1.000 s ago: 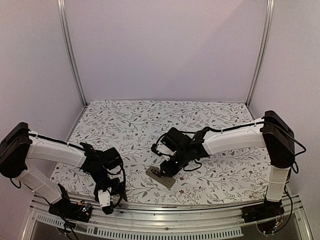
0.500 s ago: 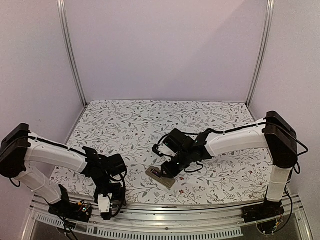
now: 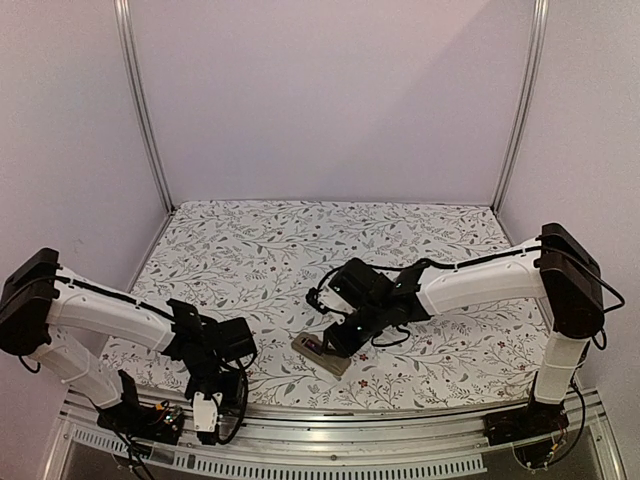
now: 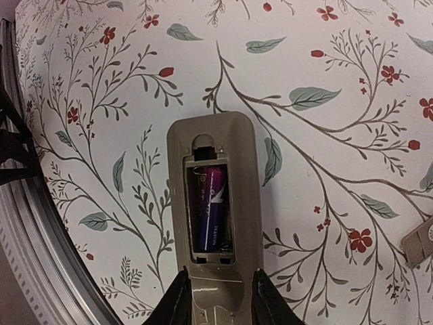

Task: Load the batteries into the remote control
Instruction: Pick up the battery from the corner of the board.

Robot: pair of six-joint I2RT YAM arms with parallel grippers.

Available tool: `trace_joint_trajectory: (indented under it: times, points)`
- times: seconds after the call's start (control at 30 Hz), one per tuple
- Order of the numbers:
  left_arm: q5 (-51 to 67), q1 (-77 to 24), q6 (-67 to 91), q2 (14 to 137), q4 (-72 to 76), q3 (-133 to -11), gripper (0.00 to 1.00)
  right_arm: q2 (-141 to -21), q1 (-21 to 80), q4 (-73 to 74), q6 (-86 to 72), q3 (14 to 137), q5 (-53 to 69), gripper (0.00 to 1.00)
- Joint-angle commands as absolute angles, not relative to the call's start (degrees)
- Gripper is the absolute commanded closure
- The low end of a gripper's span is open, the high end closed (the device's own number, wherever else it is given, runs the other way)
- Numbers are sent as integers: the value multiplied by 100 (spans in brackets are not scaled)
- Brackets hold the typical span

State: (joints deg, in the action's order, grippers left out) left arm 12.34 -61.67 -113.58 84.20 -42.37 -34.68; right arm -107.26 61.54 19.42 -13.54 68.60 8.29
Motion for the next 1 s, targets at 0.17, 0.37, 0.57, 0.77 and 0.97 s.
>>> trace_joint_trajectory:
  times: [0.17, 0.37, 0.57, 0.77, 0.97]
  points:
    - [705, -6449, -13058, 8922, -3617, -3066, 59, -10431, 6201, 1882, -1383, 6738, 724, 70]
    - [967, -6451, -12830, 8663, -3919, -3170, 66, -10387, 6203, 1863, -1397, 6672, 694, 70]
    - [1092, -6455, -12443, 8359, -4085, -3609, 66, -10397, 6205, 1862, -1373, 6721, 703, 70]
    - [1426, -6452, -12415, 7805, -4872, -4059, 66, -10397, 6202, 1890, -1337, 6753, 665, 70]
    - [1271, -6183, -11975, 7914, -4375, -4272, 66, -10401, 6200, 1892, -1298, 6813, 605, 70]
